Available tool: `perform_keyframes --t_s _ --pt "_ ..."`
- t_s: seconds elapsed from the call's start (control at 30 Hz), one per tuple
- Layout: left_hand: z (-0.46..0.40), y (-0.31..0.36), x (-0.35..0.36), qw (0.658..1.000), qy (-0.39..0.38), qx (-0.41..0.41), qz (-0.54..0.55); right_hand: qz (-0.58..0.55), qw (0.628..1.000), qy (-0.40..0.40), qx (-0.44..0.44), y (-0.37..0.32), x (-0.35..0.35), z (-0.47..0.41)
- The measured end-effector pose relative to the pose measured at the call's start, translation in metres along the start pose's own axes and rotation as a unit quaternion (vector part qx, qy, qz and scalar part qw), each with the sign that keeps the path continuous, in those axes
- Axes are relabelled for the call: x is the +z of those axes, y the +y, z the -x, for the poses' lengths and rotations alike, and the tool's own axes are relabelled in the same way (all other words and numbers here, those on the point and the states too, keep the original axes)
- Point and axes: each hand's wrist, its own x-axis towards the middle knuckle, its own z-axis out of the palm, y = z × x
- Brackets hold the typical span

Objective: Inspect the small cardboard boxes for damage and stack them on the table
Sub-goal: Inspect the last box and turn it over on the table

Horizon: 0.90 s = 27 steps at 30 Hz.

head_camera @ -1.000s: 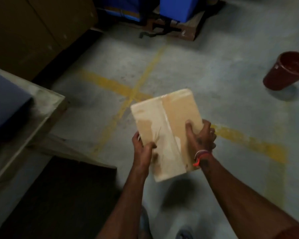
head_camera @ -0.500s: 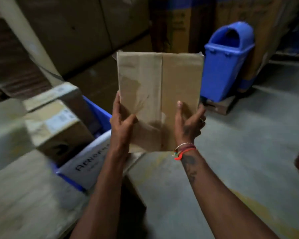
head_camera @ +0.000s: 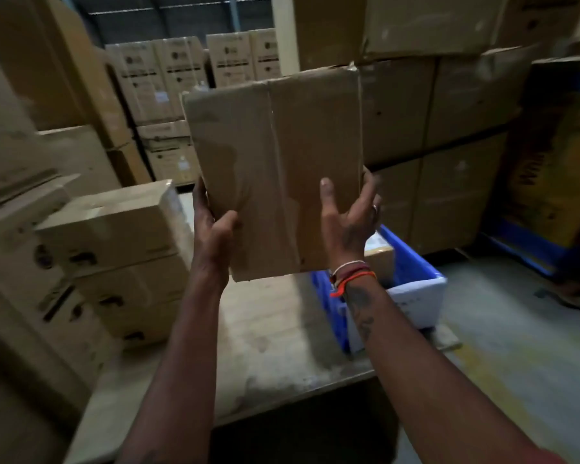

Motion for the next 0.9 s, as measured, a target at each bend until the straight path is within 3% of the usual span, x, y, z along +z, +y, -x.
perform_keyframes --t_s 0.2,0.4,0.73,0.9 --pt "0.013 -0.027 -0.126 0.995 0.031 -0.047 -0.078 -0.026 0.994 -0.092 0.057 0.021 0.071 0.101" --pt "0.036 -0.091 -0.182 0.981 0.047 -0.145 -0.123 -0.012 0.979 -0.158 0.13 0.07 0.095 0.159" --pt "0.049 -0.201 -0.192 0.936 0.004 -0.305 -0.176 0.022 0.934 -0.242 0.264 0.183 0.084 0.179" --pt "0.05 -0.25 -0.182 0.92 0.041 -0.351 -0.17 0.061 0.915 -0.264 0.298 0.245 0.084 0.172"
